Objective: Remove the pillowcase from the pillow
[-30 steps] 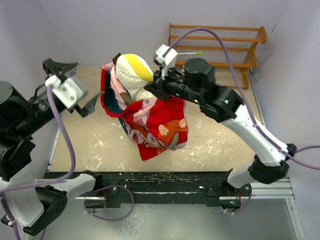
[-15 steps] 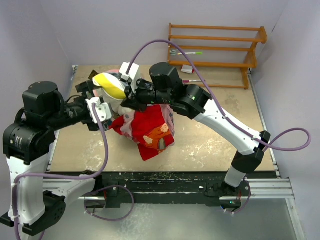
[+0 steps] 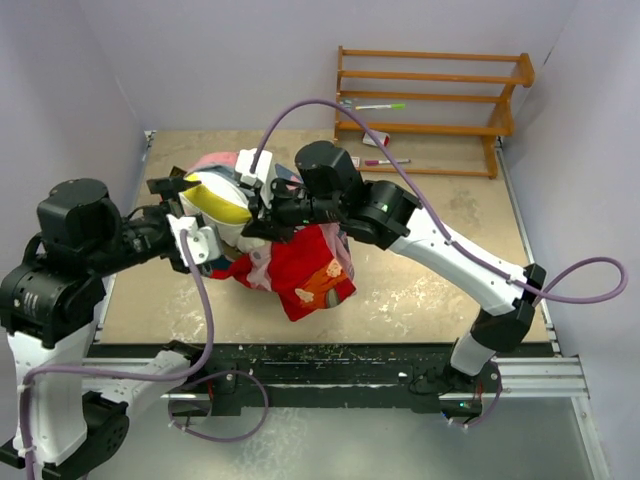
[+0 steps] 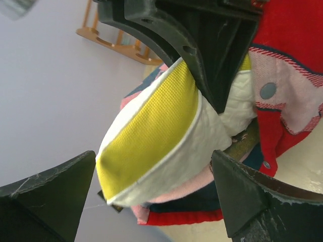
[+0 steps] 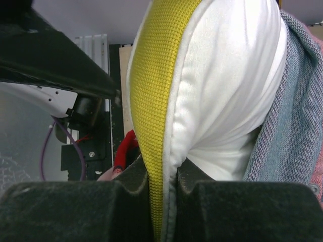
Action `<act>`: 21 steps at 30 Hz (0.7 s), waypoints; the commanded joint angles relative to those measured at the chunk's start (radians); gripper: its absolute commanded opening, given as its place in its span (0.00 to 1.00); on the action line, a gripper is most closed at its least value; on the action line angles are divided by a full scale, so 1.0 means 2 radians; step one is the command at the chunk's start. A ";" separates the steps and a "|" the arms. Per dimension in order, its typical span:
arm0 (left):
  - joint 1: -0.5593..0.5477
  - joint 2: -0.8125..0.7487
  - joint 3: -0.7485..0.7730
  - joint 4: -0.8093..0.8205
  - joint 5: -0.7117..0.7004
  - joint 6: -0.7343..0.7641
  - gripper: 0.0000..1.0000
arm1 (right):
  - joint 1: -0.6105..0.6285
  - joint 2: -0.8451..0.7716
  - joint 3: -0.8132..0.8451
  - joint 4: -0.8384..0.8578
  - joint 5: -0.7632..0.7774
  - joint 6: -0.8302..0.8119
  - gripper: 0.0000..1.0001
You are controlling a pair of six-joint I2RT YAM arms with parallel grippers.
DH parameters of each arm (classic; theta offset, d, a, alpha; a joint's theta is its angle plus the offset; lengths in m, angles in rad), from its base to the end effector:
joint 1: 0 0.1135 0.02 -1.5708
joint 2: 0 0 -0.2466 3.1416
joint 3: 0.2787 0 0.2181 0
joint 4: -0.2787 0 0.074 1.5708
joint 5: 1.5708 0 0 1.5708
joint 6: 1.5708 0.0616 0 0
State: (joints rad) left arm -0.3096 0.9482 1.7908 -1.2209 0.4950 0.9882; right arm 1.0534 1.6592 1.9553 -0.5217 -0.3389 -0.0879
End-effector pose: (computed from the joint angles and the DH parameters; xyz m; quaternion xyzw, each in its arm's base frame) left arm 0.0769 -0.0553 0.4629 0.5944 0.5560 -0.0100 0.5809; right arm 0.1571 0.3174 0.4482 -0.5049 0.5921 0.4019 0.4827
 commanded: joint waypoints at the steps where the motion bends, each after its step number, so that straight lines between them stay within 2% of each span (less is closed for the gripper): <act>1: 0.002 0.016 -0.009 -0.030 0.020 0.020 1.00 | 0.020 -0.011 0.021 0.009 -0.016 -0.014 0.00; 3: 0.002 0.025 -0.011 -0.046 0.015 0.030 0.99 | 0.022 -0.011 0.018 0.011 -0.021 -0.014 0.00; 8: 0.002 0.007 -0.039 -0.014 0.003 0.039 0.97 | 0.029 -0.014 0.009 0.008 -0.027 -0.017 0.00; 11: 0.002 0.015 -0.045 -0.037 -0.009 0.045 0.88 | 0.029 -0.039 -0.026 0.028 -0.018 -0.004 0.00; 13: 0.001 0.019 -0.047 -0.046 -0.014 0.041 0.73 | 0.026 -0.067 -0.061 0.063 -0.014 0.005 0.00; 14: 0.002 0.020 -0.050 -0.046 -0.014 0.037 0.58 | 0.024 -0.083 -0.080 0.084 -0.008 0.012 0.00; 16: 0.002 0.020 -0.056 -0.027 -0.020 0.014 0.17 | 0.015 -0.113 -0.117 0.127 0.008 0.033 0.00; 17: 0.002 0.018 -0.061 -0.001 -0.031 -0.006 0.05 | 0.008 -0.129 -0.134 0.145 0.023 0.047 0.05; 18: 0.002 0.017 -0.062 0.017 -0.036 -0.025 0.00 | 0.005 -0.140 -0.148 0.159 0.039 0.061 0.12; 19: 0.002 0.017 -0.061 0.030 -0.038 -0.040 0.00 | 0.001 -0.153 -0.165 0.179 0.060 0.077 0.23; 20: 0.002 0.017 -0.060 0.043 -0.041 -0.064 0.00 | 0.001 -0.168 -0.187 0.197 0.098 0.095 0.40; 21: 0.002 0.019 -0.059 0.058 -0.046 -0.083 0.00 | 0.001 -0.186 -0.210 0.217 0.134 0.115 0.50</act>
State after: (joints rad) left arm -0.3248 0.9806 1.6711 -1.2461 0.5346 0.9646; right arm 1.0786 1.4559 1.6310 -0.2794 -0.2638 -0.0040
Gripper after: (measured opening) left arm 0.066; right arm 0.337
